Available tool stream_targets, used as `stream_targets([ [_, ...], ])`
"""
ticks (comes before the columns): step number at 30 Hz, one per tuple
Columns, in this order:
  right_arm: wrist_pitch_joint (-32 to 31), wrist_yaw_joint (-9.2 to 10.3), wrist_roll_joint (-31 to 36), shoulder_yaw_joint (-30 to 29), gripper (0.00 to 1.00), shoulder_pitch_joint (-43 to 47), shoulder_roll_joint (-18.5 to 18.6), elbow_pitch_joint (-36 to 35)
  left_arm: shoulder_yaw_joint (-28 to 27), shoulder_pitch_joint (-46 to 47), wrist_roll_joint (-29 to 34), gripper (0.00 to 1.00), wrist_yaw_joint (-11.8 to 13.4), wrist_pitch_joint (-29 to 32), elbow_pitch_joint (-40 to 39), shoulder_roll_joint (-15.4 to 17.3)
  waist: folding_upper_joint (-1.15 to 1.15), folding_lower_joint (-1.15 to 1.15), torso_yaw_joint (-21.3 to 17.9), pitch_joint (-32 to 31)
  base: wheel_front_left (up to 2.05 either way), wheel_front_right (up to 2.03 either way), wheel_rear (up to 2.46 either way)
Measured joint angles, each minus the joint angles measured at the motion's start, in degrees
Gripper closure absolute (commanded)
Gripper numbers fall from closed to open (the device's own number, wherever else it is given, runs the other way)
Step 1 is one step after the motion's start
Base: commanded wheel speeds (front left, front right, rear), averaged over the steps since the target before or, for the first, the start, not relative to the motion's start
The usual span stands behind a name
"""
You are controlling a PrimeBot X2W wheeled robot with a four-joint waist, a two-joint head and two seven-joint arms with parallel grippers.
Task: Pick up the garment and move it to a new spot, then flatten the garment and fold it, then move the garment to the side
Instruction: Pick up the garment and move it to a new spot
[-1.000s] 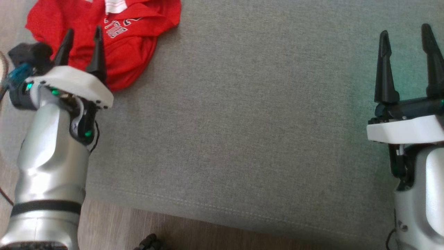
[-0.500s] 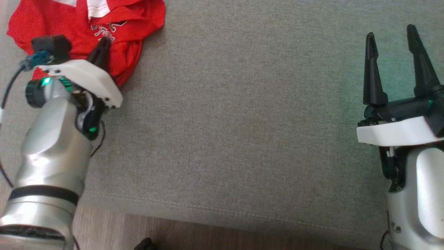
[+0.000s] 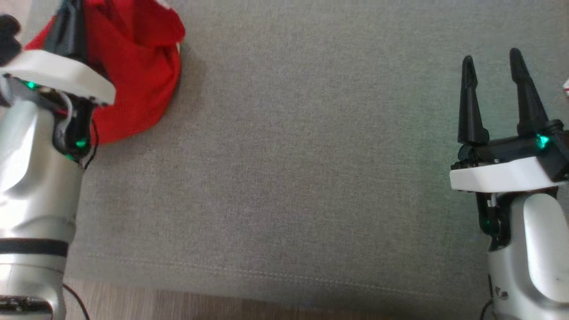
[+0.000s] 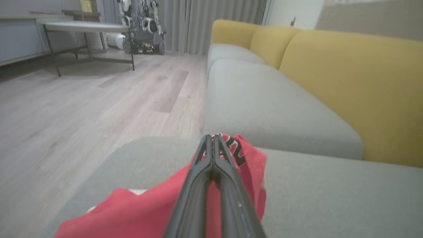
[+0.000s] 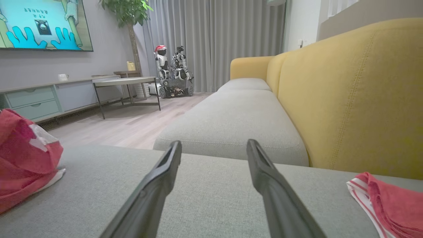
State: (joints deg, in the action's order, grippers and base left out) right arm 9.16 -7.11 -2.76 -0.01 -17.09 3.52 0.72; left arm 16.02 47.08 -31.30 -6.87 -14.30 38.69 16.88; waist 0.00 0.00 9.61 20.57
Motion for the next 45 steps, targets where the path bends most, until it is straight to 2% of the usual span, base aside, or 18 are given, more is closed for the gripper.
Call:
stream_targets([
  [7,1.7,0.00,-1.8,0.4,0.00,0.0,0.0,2.0,-2.2,-5.4,1.7,1.00,1.4,-0.2,-12.2,0.1,0.00,0.00,-1.8,-2.8,0.00,0.00,0.00],
  [12,2.3,0.00,-2.8,0.5,0.00,0.0,0.0,2.2,-1.4,-7.7,2.0,1.00,2.4,0.3,-19.0,-0.1,0.00,0.00,-3.5,-3.4,0.00,0.00,0.00],
  [18,3.0,0.00,-3.6,0.5,0.00,0.0,-0.1,2.6,0.5,-7.9,2.0,1.00,3.4,3.7,-26.3,-0.6,0.00,0.00,-5.4,-3.4,0.00,0.00,0.00],
  [21,3.5,0.00,-3.9,0.5,0.00,-0.1,-0.1,2.7,2.3,-8.0,2.0,1.00,3.9,5.2,-29.3,-2.0,0.00,0.00,-6.6,-3.3,0.00,0.00,0.00],
  [25,4.0,0.00,-4.7,0.8,0.00,-0.4,-0.1,2.8,5.9,-7.1,2.0,1.00,4.3,7.4,-31.8,-5.7,0.00,0.00,-8.2,-2.8,0.00,0.00,0.00],
  [31,4.6,0.00,-6.4,1.3,0.00,-2.5,-0.2,2.8,11.2,-1.7,3.2,1.00,4.9,8.8,-32.4,-11.6,0.00,0.00,-11.5,-1.7,0.00,0.00,0.00],
  [36,5.0,0.00,-7.4,1.7,0.00,-3.0,-0.2,2.8,14.2,1.4,5.6,1.00,5.4,9.0,-29.0,-12.9,0.00,0.00,-14.3,-0.7,0.00,0.00,0.00],
  [45,5.3,0.00,-9.9,4.4,0.00,-3.9,-0.2,2.6,15.1,7.9,10.0,1.00,5.7,5.5,-10.9,-12.3,0.00,0.00,-20.3,2.9,0.00,0.00,0.00],
])
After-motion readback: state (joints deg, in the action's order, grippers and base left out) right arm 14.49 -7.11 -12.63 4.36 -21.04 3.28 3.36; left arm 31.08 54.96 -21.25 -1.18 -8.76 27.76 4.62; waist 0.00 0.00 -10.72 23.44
